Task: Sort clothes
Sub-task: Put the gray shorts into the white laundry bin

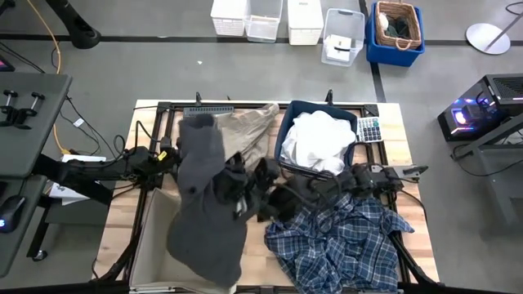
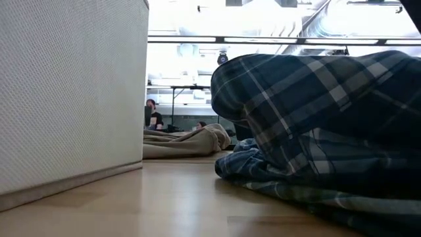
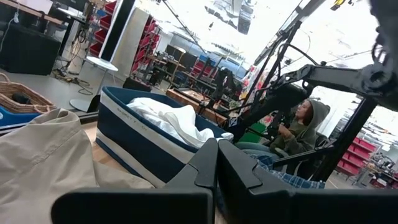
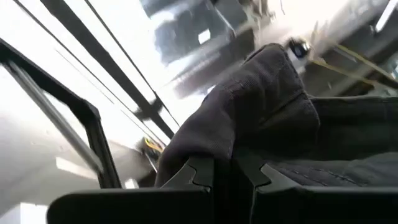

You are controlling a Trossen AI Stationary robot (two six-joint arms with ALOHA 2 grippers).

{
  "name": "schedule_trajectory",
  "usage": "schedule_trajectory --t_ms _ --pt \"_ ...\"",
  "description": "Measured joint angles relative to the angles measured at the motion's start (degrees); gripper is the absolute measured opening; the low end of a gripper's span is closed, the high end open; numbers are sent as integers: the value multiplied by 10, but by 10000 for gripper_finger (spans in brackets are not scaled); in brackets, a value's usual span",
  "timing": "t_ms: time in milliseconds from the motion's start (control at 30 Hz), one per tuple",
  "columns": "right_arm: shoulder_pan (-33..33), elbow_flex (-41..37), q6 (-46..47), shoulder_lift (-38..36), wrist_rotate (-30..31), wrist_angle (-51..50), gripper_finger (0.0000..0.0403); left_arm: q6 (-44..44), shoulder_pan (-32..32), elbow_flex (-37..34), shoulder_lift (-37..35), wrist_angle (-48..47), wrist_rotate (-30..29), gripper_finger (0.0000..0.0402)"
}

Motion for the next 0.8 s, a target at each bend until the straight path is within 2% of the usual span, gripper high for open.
schedule_trajectory --t_ms 133,367,467,600,667,800 --pt "-29 1 1 1 -52 15 9 0 0 0 0 0 0 0" --pt "-58 1 93 2 -188 -30 9 0 0 0 0 0 0 0" --pt "-53 -1 114 7 -252 22 9 0 0 0 0 0 0 0" --pt "-45 0 145 3 -283 154 9 0 0 0 0 0 0 0" --pt "-44 1 163 1 -297 185 9 0 0 0 0 0 0 0" --pt "-43 2 185 0 -318 49 9 0 0 0 0 0 0 0"
